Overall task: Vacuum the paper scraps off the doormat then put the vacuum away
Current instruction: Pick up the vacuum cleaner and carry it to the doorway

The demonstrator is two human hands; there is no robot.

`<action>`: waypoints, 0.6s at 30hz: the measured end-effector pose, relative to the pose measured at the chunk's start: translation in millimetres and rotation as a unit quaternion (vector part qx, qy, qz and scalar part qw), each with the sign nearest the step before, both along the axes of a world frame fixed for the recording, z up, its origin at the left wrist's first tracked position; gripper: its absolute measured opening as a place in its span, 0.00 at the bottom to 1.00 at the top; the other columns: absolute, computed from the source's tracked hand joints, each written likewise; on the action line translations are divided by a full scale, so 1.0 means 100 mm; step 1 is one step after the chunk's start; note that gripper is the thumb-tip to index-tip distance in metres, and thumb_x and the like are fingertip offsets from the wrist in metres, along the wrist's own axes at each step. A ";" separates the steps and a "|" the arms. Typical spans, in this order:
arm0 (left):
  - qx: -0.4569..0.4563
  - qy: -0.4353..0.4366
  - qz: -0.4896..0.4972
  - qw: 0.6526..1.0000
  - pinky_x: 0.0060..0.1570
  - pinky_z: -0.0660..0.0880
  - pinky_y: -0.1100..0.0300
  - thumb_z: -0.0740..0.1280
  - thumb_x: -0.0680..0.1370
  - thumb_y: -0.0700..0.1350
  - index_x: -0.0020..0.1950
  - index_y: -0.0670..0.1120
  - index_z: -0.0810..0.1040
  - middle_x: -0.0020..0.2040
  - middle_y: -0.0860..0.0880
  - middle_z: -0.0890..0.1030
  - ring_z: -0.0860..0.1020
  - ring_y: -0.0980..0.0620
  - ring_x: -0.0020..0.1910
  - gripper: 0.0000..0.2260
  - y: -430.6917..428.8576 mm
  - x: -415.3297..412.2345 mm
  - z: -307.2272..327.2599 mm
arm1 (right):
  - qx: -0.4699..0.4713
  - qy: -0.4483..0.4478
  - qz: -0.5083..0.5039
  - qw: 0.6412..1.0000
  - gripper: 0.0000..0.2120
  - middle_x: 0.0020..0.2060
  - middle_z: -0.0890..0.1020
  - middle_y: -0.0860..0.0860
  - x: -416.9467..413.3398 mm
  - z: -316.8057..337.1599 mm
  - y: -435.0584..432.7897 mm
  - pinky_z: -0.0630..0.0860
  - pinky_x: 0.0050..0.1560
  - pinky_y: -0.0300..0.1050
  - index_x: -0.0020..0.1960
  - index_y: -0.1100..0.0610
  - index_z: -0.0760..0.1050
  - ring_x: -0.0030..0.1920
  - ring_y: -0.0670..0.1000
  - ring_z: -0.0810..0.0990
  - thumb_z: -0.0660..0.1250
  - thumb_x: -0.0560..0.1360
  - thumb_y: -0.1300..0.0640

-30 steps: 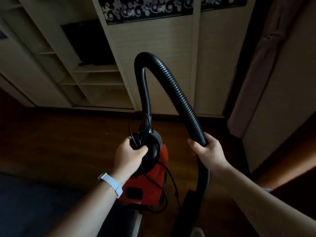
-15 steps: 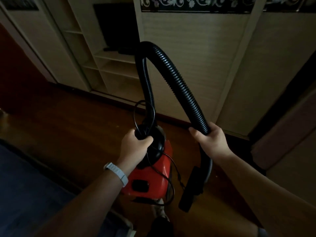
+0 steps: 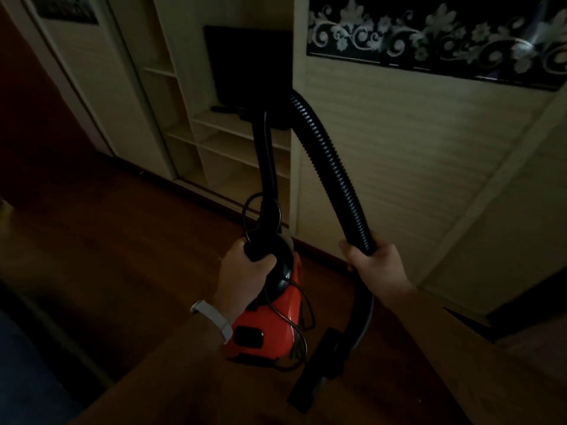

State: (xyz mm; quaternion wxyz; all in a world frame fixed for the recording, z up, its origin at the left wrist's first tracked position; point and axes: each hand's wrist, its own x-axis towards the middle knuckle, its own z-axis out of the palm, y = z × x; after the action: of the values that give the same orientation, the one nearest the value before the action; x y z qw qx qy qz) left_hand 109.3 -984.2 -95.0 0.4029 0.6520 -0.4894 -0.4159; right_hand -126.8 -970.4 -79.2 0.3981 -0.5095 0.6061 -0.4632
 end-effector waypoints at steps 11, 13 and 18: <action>0.017 -0.028 0.120 0.992 0.29 0.74 0.61 0.71 0.75 0.42 0.50 0.48 0.75 0.40 0.50 0.79 0.79 0.52 0.34 0.07 -1.03 0.95 -0.03 | 0.015 0.014 0.111 0.994 0.07 0.32 0.81 0.49 1.00 -0.13 -1.65 0.75 0.34 0.39 0.46 0.50 0.79 0.32 0.46 0.80 0.72 0.74 0.48; 0.026 -0.029 0.145 0.989 0.33 0.77 0.58 0.71 0.75 0.43 0.55 0.47 0.75 0.42 0.49 0.80 0.81 0.48 0.38 0.10 -1.25 1.12 -0.05 | 0.014 0.002 0.130 0.991 0.08 0.32 0.81 0.51 1.20 -0.19 -2.01 0.78 0.36 0.44 0.45 0.52 0.79 0.32 0.48 0.81 0.73 0.73 0.48; 0.035 -0.033 0.210 0.976 0.31 0.79 0.58 0.71 0.76 0.44 0.60 0.46 0.74 0.46 0.48 0.81 0.82 0.49 0.39 0.15 -1.81 1.49 -0.06 | 0.032 -0.031 0.211 0.977 0.14 0.26 0.77 0.46 1.71 -0.28 -2.85 0.72 0.28 0.30 0.37 0.60 0.76 0.26 0.42 0.76 0.71 0.76 0.53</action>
State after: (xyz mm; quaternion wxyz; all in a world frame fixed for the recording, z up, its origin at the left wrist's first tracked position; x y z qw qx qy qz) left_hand 258.3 -1165.2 -101.4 0.4416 0.7675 -0.3396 -0.3172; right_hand 44.2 -1255.3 -107.4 0.5213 -0.5982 0.4868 -0.3652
